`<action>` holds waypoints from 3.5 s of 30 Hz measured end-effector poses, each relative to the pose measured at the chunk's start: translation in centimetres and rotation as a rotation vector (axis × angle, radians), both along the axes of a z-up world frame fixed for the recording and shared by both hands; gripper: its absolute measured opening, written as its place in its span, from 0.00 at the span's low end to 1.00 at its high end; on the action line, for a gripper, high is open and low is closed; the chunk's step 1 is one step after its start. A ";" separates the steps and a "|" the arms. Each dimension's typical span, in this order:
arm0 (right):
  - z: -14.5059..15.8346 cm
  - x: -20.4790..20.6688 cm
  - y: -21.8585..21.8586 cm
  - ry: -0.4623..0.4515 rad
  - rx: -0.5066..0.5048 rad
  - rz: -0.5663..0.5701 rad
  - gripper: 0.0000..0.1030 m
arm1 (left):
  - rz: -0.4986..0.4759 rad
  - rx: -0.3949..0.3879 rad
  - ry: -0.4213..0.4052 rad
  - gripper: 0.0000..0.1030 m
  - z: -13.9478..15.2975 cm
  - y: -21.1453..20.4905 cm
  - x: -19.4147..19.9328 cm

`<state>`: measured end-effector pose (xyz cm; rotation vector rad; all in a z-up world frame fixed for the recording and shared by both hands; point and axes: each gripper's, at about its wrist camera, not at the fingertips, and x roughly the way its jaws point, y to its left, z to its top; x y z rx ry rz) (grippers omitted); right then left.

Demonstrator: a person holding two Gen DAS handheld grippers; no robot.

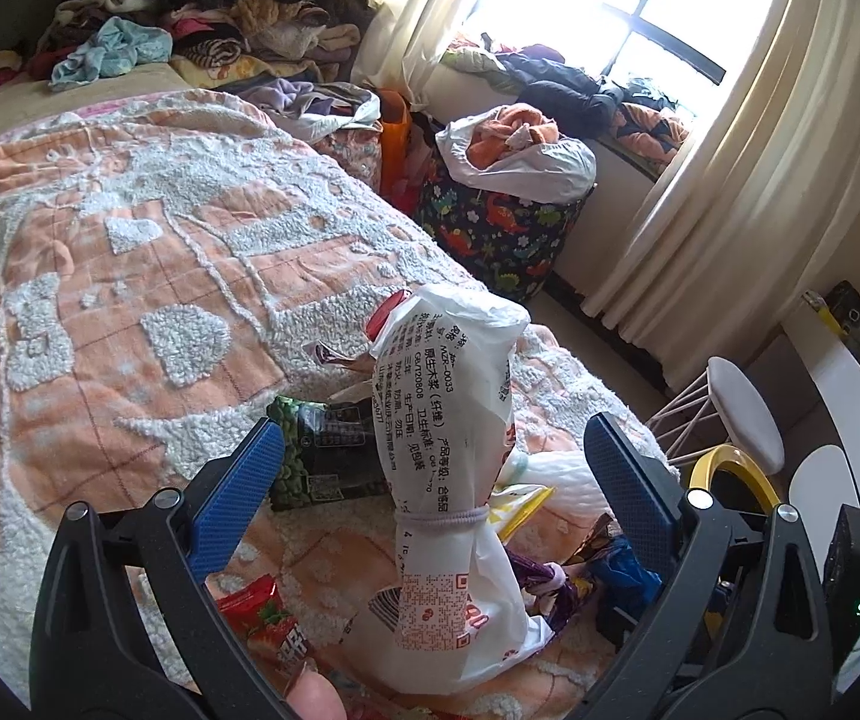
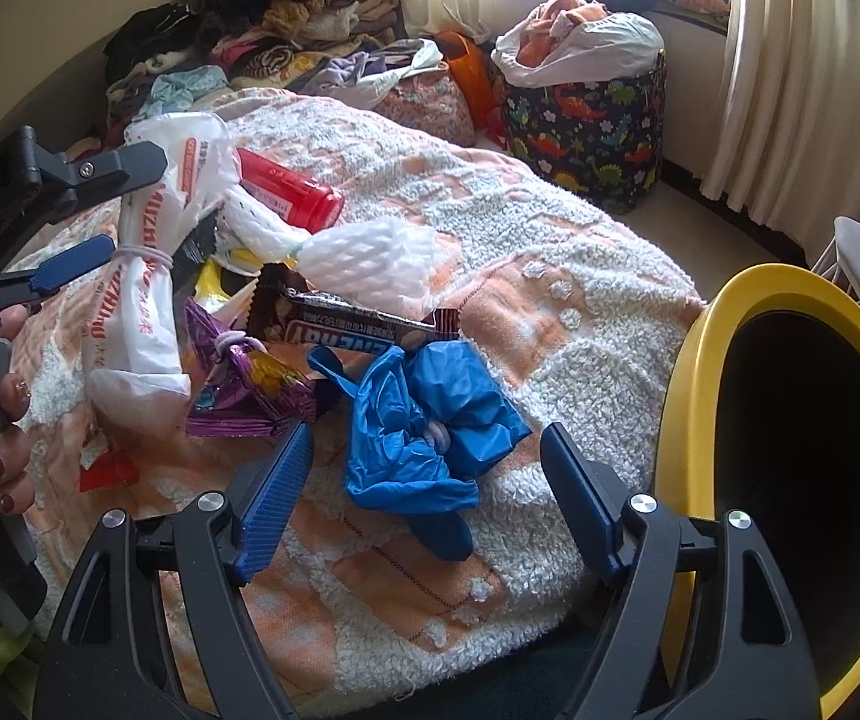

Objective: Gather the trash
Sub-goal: 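Grasp the blue plastic bag with right tool while left tool grasps the white printed bag, then carry the blue bag and white printed bag in both tools over the bin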

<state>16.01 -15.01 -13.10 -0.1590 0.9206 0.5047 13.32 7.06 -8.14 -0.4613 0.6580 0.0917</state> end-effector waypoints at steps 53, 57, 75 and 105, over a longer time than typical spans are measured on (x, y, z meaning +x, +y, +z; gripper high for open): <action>6.9 -2.3 -3.7 -0.125 0.206 -0.031 0.30 | -0.101 -0.007 -0.108 0.35 6.7 -2.9 -0.2; 7.3 -2.5 -4.3 -0.138 0.217 -0.044 0.30 | -0.112 -0.004 -0.123 0.35 7.3 -3.5 -0.4; 9.0 -3.3 -8.9 -0.186 0.274 -0.133 0.30 | -0.189 0.030 -0.143 0.35 8.8 -8.1 -0.3; 9.6 -3.2 -17.1 -0.213 0.344 -0.321 0.30 | -0.368 0.076 -0.141 0.35 8.7 -16.7 0.6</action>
